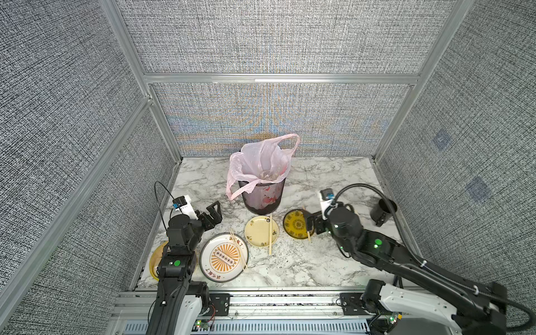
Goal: Remove the packaging of disposable chopsticks
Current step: Reset both arms
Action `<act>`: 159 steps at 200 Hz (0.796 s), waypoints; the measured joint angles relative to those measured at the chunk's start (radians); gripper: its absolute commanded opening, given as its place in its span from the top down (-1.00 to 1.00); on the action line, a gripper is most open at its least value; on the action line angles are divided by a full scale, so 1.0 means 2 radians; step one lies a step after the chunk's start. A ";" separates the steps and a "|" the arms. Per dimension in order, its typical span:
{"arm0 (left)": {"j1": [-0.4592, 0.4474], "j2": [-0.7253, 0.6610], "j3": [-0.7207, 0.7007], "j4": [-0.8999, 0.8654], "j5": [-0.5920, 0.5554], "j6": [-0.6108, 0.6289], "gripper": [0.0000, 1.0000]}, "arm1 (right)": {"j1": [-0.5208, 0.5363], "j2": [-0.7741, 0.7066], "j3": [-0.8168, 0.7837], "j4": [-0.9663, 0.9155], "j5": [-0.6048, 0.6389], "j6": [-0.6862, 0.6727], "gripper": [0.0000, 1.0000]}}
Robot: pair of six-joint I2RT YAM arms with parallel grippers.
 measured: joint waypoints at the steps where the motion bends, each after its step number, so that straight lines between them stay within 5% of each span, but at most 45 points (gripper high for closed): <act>1: 0.000 0.001 0.000 0.001 -0.001 0.001 -1.00 | -0.007 -0.005 -0.003 0.002 -0.001 -0.002 -0.96; 31: 0.000 0.053 -0.008 0.049 -0.032 0.042 -0.99 | -0.154 -0.028 -0.025 0.019 -0.044 -0.010 -0.97; 61: 0.000 0.124 0.010 0.080 -0.084 0.075 -0.99 | -0.272 0.074 -0.018 0.061 -0.108 -0.012 -0.96; 108: 0.000 0.225 -0.006 0.162 -0.194 0.140 -0.99 | -0.327 0.168 -0.102 0.203 -0.109 -0.098 -0.93; 159: -0.003 0.318 -0.007 0.233 -0.233 0.168 -0.99 | -0.349 0.177 -0.129 0.296 -0.111 -0.109 -0.91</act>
